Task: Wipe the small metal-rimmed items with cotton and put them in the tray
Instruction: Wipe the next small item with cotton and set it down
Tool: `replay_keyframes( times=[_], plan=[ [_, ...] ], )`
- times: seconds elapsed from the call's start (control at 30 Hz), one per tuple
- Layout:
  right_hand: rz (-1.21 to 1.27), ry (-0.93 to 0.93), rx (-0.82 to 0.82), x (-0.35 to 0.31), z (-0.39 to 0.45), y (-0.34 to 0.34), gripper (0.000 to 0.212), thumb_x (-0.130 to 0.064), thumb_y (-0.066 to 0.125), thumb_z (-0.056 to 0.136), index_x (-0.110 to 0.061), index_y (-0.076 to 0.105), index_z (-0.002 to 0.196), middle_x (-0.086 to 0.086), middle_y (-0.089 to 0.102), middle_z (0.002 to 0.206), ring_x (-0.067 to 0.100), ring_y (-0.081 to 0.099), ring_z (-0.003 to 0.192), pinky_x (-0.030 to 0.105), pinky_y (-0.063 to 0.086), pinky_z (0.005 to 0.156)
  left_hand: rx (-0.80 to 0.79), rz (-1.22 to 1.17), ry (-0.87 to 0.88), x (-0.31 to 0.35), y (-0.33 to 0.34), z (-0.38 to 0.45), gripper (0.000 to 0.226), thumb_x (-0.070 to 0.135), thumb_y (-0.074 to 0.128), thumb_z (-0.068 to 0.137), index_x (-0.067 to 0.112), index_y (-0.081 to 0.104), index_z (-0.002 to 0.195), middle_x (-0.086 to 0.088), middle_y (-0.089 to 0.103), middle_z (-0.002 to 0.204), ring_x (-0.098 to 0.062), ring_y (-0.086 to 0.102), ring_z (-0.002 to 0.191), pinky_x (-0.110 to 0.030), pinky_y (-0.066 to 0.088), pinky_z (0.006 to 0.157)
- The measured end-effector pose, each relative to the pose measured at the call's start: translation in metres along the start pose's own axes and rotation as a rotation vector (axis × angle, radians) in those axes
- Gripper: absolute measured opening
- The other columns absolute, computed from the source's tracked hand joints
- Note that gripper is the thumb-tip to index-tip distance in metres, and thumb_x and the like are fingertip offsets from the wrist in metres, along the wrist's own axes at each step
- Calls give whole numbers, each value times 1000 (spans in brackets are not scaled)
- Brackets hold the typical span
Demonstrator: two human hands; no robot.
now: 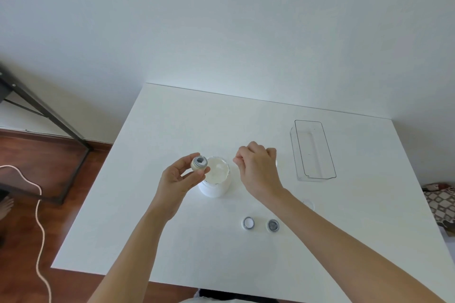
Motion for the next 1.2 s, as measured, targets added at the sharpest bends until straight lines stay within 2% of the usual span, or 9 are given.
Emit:
replay_keyframes(
  times=[0.17,0.3,0.47,0.57,0.67,0.77,0.87,1.0,1.2],
  plan=[
    [-252,-114,-138,-17,13,28,13,-11,44,95,-15,56,91,2,54,90,25,47,75,34,25,78,-3,25,-9,-2,-2,0,39,7,71,90,20,63,126,4,74,120,-24,73,107,-37,54,99],
    [-301,-107,-218,-20,16,41,10,-6,50,91,-13,56,87,3,56,89,24,47,73,34,28,79,35,3,3,0,-5,-1,34,13,68,90,17,63,123,-1,72,120,-26,75,102,-29,59,90],
    [-62,96,-333,-10,15,44,18,-21,46,98,-13,59,88,3,60,91,26,57,84,35,27,76,47,13,8,3,-8,-4,39,25,74,81,13,68,118,-6,71,121,-25,74,101,-29,58,90],
    [108,289,-372,5,12,44,29,-22,51,96,-17,47,68,1,60,77,25,51,74,36,32,75,42,45,-5,3,-10,-3,48,25,88,74,16,69,117,0,72,118,-24,72,104,-35,54,97],
    [332,480,-398,22,8,42,38,-22,56,93,-15,42,59,-2,48,60,22,46,63,32,36,71,53,74,-12,3,-10,-2,43,24,84,69,22,73,110,6,74,110,-17,72,95,-35,53,96],
    [497,593,-385,34,3,35,29,-23,59,93,-11,53,66,-3,45,56,15,42,54,28,37,61,76,106,-4,1,-11,-2,38,21,83,72,24,72,108,8,75,106,-15,72,89,-36,55,93],
    [569,618,-341,41,2,23,24,-23,61,92,-5,64,76,-1,48,60,15,44,56,24,36,53,104,133,-4,-1,-12,0,31,7,79,84,20,69,110,7,75,108,-14,72,85,-40,55,93],
    [655,627,-259,45,3,4,29,-22,63,91,6,66,84,2,50,65,15,44,61,25,34,55,95,166,-27,-4,-6,2,28,5,79,83,16,71,107,4,78,105,-9,72,83,-29,53,86],
    [716,539,-139,30,6,-20,22,-23,64,90,-11,66,72,-8,47,55,7,42,52,19,33,52,58,163,-43,-6,6,5,34,1,81,79,10,70,110,-3,79,103,-13,74,90,-18,55,78]
  ],
)
Point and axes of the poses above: each hand's wrist, its own z-axis towards the middle knuckle, its own y-axis out of the palm, x = y × z, the point moved 5 cm from there along z, towards the middle knuckle
